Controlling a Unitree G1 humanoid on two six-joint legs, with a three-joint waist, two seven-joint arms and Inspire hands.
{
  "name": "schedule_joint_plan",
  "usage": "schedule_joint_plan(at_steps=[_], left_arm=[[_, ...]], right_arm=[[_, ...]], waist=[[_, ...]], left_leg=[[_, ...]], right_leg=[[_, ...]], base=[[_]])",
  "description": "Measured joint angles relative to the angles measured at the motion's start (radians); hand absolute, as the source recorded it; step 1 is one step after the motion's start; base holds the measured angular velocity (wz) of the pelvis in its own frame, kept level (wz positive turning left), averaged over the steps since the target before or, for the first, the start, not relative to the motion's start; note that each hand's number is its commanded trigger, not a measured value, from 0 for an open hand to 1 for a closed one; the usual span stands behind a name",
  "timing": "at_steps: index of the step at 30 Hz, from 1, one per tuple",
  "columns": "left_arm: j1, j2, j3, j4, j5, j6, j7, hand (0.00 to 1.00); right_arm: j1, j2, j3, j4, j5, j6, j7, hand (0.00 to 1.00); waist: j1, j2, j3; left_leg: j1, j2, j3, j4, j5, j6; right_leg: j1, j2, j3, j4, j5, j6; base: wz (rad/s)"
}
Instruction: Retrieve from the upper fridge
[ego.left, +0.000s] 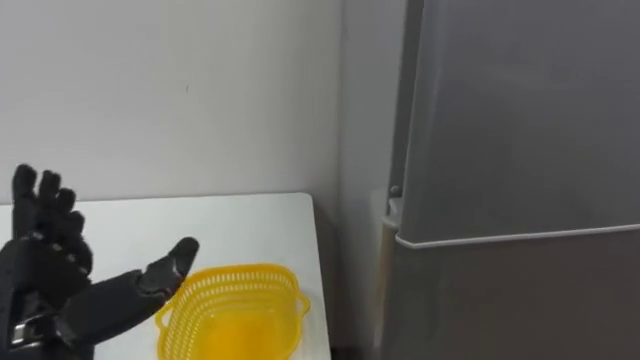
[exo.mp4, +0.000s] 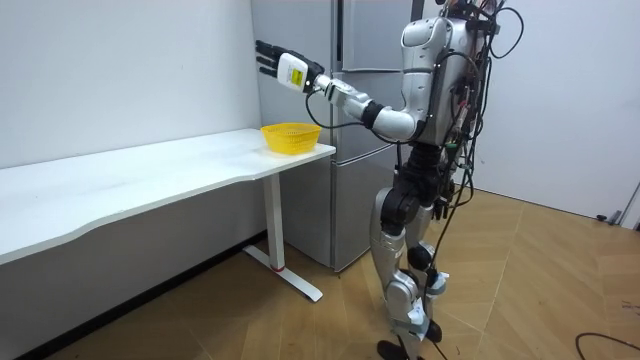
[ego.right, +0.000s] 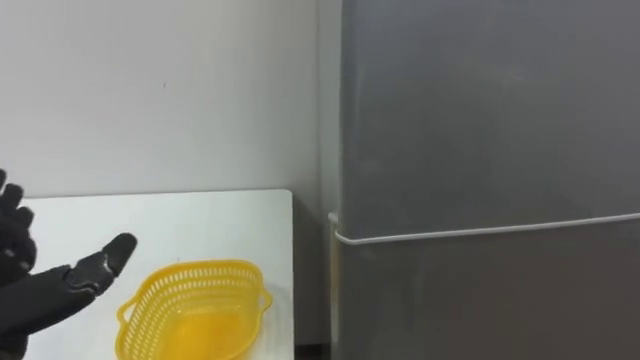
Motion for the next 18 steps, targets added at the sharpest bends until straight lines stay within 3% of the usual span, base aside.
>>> schedule_joint_plan(at_steps=[9, 18], left_arm=[[-0.058, 0.002, -0.044, -0.075, -0.018, 0.011, -0.115, 0.0], [-0.081, 0.007, -0.101, -0.076, -0.04, 0.027, -0.187, 0.0]], right_arm=[[-0.006, 0.0, 0.001, 0.004, 0.0, 0.012, -0.004, 0.0], [-0.029, -0.001, 0.023, 0.037, 0.001, 0.021, -0.013, 0.0]], waist=[[-0.006, 0.002, -0.0076], [-0.028, 0.003, -0.0072]], left_leg=[[-0.004, 0.0, 0.002, 0.001, 0.0, 0.0], [-0.006, 0.002, 0.007, 0.001, 0.0, 0.0]], right_leg=[[-0.01, 0.004, 0.003, 0.004, 0.001, 0.0], [-0.015, 0.004, 0.022, 0.003, 0.005, -0.001]], base=[[-0.03], [-0.03]])
